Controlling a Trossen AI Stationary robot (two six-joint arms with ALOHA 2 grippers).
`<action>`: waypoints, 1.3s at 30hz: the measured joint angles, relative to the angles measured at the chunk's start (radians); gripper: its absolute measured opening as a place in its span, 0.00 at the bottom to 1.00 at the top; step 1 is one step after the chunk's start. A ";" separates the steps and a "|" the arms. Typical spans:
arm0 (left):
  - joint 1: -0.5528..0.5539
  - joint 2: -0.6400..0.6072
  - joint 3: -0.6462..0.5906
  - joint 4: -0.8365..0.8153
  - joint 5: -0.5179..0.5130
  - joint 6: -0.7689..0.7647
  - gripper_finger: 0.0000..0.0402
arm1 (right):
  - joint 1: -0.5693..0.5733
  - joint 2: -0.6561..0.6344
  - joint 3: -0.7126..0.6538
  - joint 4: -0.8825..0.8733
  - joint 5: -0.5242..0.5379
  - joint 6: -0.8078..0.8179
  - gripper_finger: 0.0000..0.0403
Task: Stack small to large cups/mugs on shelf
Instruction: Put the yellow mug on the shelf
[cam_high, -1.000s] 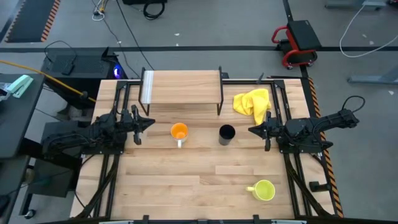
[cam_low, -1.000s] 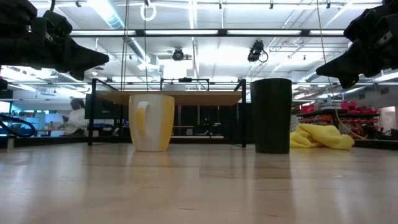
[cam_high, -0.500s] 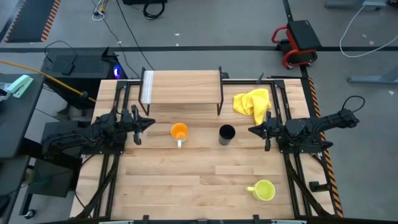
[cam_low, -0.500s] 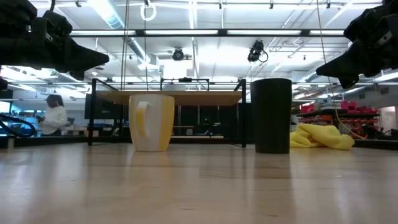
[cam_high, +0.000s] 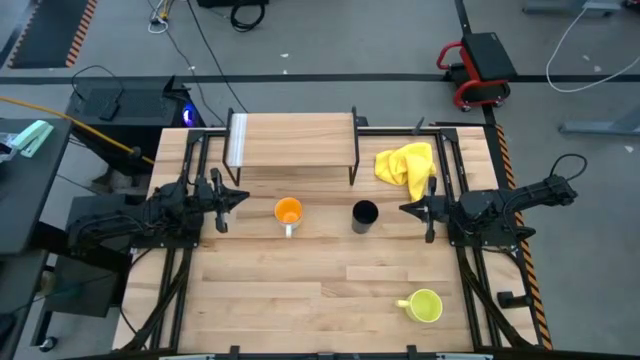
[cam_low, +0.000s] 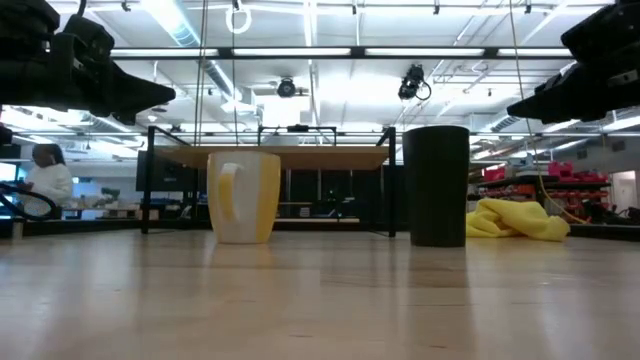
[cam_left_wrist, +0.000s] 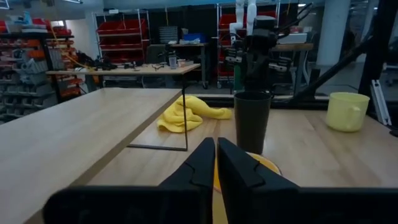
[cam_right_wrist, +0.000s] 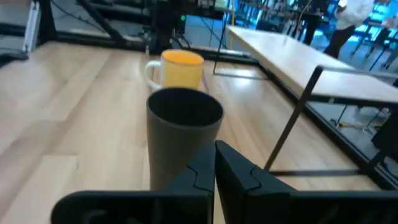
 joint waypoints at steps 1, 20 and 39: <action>0.000 0.000 0.000 0.000 0.000 -0.001 0.07 | 0.000 0.000 0.000 0.000 0.000 0.005 0.04; 0.000 0.000 0.000 0.106 -0.038 -0.829 0.07 | 0.000 0.000 0.000 0.371 0.000 0.868 0.04; -0.001 0.000 0.002 0.428 -0.081 -1.071 0.07 | 0.000 0.000 0.063 0.872 -0.052 0.895 0.04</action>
